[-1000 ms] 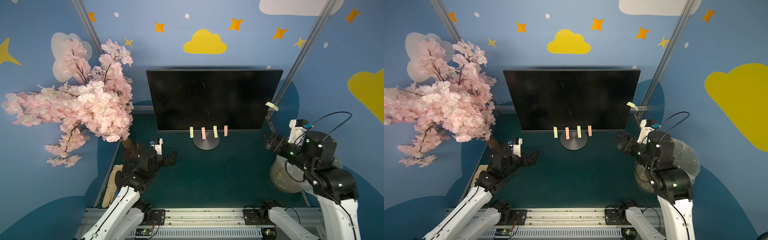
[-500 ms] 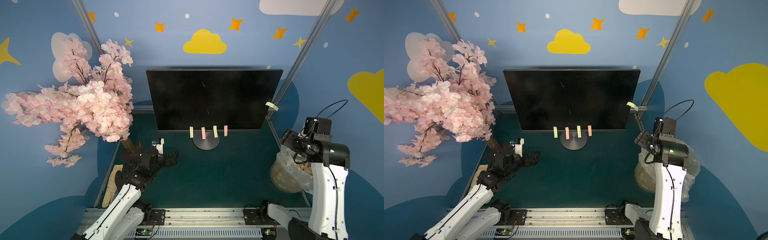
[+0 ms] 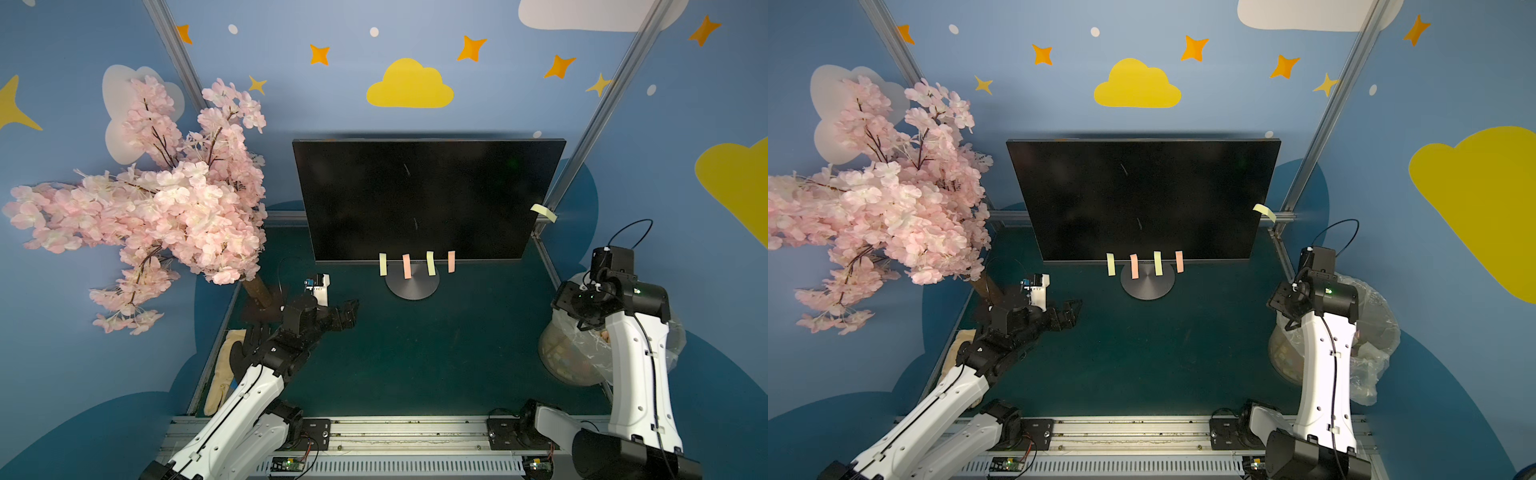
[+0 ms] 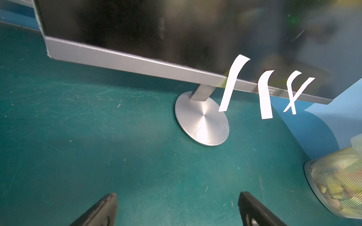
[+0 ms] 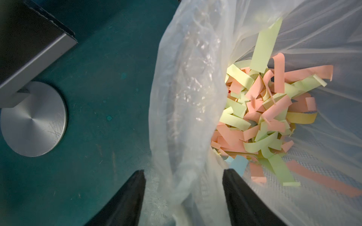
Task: Remove the sticky note from the monitor
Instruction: Move the trash bin to the center of the board.
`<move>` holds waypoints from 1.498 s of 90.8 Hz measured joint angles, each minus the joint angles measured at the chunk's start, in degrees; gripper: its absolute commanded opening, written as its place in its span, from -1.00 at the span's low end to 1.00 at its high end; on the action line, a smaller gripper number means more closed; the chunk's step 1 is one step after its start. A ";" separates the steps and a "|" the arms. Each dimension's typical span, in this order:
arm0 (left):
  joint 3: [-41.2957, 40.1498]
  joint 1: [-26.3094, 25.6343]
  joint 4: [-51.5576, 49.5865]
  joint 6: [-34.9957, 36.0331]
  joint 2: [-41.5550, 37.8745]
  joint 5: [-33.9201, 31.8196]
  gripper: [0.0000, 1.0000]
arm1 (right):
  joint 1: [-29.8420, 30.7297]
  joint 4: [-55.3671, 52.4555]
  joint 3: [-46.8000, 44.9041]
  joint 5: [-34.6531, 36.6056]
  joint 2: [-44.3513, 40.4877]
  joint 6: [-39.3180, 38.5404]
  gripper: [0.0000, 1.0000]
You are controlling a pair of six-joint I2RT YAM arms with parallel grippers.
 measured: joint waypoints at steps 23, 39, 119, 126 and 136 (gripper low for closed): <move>-0.09 0.00 0.57 -0.63 0.26 0.26 1.00 | -0.24 1.03 -0.02 -3.82 0.22 -1.22 -0.73; -0.09 0.00 0.94 -0.85 0.37 0.42 1.00 | -0.26 1.07 0.15 -3.04 -0.13 -2.38 -0.97; -0.09 0.00 2.75 -2.64 3.54 2.12 1.00 | 23.08 1.25 7.34 -9.92 3.61 7.50 -1.00; -0.09 0.00 3.28 -3.39 4.39 2.69 1.00 | 25.18 1.64 6.78 -9.01 3.87 8.11 -1.00; -0.07 0.00 4.26 -4.74 5.97 3.74 1.00 | 27.65 1.75 6.47 -7.52 4.24 8.90 -0.63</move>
